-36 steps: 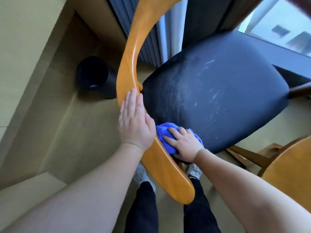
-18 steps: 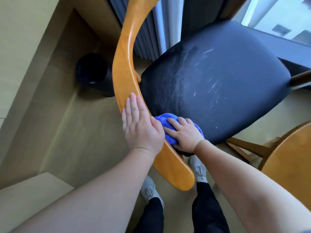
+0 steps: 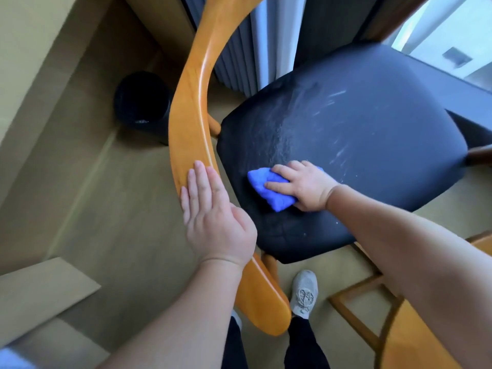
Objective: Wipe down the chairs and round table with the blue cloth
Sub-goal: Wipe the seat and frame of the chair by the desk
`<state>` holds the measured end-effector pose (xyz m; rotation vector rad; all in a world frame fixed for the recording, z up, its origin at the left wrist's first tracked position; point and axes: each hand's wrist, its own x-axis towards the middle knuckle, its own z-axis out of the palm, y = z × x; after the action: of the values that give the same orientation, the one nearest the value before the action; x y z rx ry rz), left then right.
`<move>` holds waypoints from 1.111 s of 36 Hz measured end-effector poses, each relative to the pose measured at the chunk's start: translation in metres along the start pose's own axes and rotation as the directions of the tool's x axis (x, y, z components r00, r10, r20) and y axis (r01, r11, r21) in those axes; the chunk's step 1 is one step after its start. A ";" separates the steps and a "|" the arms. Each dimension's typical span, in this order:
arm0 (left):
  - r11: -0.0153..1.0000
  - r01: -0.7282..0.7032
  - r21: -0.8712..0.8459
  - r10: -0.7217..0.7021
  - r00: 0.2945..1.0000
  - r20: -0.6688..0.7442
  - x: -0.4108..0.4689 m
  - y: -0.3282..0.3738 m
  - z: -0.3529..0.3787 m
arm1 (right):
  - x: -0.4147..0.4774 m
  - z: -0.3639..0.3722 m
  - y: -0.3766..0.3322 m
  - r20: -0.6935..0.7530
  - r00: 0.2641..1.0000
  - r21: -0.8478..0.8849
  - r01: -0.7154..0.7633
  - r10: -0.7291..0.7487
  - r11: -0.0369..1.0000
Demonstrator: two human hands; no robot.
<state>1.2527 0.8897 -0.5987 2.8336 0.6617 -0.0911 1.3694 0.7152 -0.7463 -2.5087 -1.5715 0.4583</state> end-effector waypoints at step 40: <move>0.999 -0.021 0.036 0.020 1.000 0.011 -0.002 0.000 -0.001 | -0.022 0.018 -0.067 0.018 0.753 0.247 -0.641 0.658 0.727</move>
<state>1.2514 0.8892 -0.5971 2.8718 0.6348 -0.1164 1.2975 0.7248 -0.7400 -2.7706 -0.5009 0.5806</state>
